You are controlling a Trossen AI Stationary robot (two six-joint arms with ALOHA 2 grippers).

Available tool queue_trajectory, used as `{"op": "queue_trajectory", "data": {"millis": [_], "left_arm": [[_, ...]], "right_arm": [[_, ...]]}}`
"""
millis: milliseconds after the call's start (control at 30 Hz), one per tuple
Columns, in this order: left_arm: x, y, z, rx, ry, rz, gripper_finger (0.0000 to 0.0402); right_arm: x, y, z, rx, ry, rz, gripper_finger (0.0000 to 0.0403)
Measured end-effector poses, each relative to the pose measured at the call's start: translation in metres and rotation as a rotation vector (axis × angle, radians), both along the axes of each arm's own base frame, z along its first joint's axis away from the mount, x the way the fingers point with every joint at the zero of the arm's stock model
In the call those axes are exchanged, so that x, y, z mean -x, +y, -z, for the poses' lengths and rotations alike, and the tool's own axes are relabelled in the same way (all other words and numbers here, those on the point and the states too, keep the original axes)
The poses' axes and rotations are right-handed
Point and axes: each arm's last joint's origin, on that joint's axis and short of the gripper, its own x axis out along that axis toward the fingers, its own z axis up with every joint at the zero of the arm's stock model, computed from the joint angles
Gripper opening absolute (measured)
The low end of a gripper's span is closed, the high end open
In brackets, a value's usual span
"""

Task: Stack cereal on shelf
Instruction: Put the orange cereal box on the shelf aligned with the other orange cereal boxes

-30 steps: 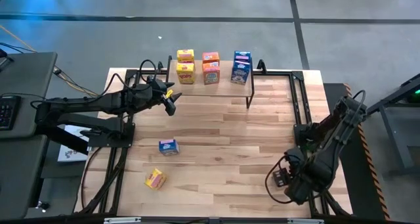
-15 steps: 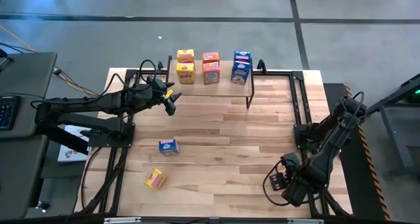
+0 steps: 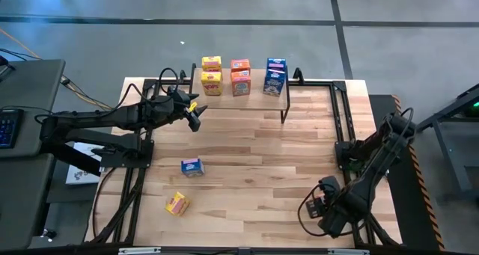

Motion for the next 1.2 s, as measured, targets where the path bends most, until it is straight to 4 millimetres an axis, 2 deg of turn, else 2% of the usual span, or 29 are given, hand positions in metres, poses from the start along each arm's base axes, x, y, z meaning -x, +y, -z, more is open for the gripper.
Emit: {"op": "queue_trajectory", "data": {"millis": [300,633,800,933,1200], "left_arm": [[0.000,0.000,0.000,0.000,0.000,0.000,0.0262],[0.000,0.000,0.000,-0.001,0.000,0.000,0.0262],[0.000,0.000,0.000,-0.001,0.001,0.000,0.0262],[0.000,0.000,0.000,-0.002,0.002,0.002,0.0262],[0.000,0.000,-0.001,-0.034,0.014,0.015,0.0262]], "right_arm": [[-0.004,0.006,0.008,-0.003,0.013,-0.021,0.0235],[-0.005,0.007,0.008,-0.007,0.002,-0.021,0.0152],[-0.005,0.006,0.008,-0.006,0.001,-0.025,0.0133],[-0.009,0.004,0.003,-0.008,-0.009,-0.038,0.0131],[-0.033,-0.015,-0.017,0.013,-0.049,-0.138,0.0131]]}}
